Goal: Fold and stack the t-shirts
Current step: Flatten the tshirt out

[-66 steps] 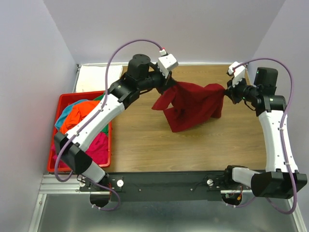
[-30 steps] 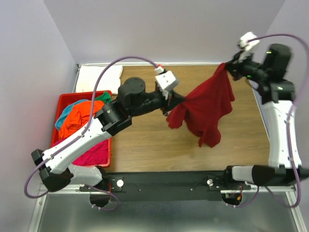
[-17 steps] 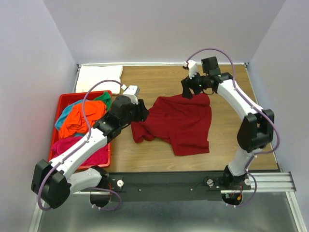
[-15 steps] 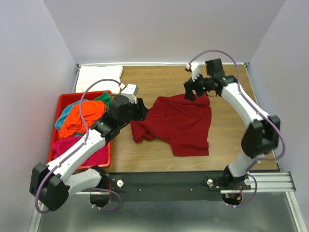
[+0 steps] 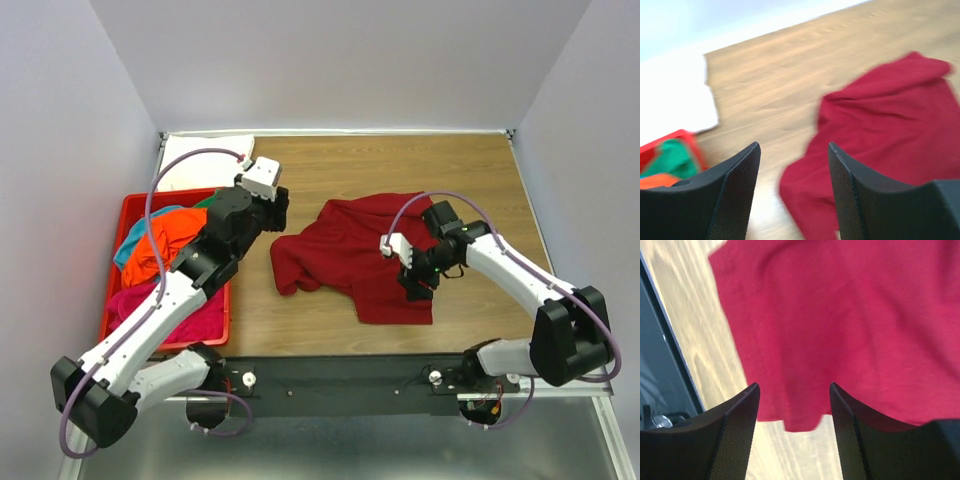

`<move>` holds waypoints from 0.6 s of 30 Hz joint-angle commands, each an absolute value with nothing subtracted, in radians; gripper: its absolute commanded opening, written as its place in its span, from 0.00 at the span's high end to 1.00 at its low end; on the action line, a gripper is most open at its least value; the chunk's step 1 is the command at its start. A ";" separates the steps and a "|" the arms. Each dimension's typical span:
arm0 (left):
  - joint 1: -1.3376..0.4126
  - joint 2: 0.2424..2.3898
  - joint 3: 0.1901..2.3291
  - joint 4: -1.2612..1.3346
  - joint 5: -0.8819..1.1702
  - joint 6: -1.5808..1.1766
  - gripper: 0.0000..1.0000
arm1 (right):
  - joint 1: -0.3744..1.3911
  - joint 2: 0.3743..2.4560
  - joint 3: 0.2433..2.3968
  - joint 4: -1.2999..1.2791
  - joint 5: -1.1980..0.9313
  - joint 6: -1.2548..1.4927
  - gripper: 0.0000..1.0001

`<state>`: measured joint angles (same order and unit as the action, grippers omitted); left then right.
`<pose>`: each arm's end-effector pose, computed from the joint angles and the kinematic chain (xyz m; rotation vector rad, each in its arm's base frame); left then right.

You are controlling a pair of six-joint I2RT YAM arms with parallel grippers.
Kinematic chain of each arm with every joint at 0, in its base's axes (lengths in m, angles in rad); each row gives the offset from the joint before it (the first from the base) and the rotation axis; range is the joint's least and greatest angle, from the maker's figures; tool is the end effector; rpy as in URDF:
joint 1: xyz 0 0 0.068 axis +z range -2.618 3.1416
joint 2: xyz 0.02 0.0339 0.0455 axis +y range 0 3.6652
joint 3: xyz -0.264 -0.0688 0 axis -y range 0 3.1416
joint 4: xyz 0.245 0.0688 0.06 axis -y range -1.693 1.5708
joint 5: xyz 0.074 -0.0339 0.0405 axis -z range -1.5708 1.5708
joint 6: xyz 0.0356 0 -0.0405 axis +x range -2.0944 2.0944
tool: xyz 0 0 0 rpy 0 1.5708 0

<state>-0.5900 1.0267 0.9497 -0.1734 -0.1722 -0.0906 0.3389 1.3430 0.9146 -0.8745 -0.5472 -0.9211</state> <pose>0.2011 -0.1273 0.3533 0.3325 1.7990 -0.3245 0.2162 0.0959 0.2228 -1.6529 2.0958 0.6139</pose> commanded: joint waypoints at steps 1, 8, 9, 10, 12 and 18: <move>-0.586 0.928 0.919 -0.173 -0.363 -0.009 0.35 | 0.391 1.318 0.856 -0.822 -0.416 -0.908 0.37; -0.586 0.778 0.763 -0.118 -0.385 0.006 0.31 | 0.445 1.331 0.813 -0.796 -0.341 -0.867 0.45; -0.586 0.741 0.738 -0.094 -0.371 0.006 0.30 | 0.460 1.331 0.802 -0.796 -0.325 -0.859 0.46; -0.586 0.724 0.729 -0.084 -0.367 0.009 0.30 | 0.466 1.331 0.799 -0.796 -0.318 -0.853 0.46; -0.586 0.689 0.716 -0.066 -0.382 0.008 0.27 | 0.479 1.330 0.790 -0.798 -0.311 -0.847 0.46; -0.586 0.670 0.696 -0.048 -0.357 0.003 0.26 | 0.503 1.330 0.778 -0.802 -0.301 -0.818 0.62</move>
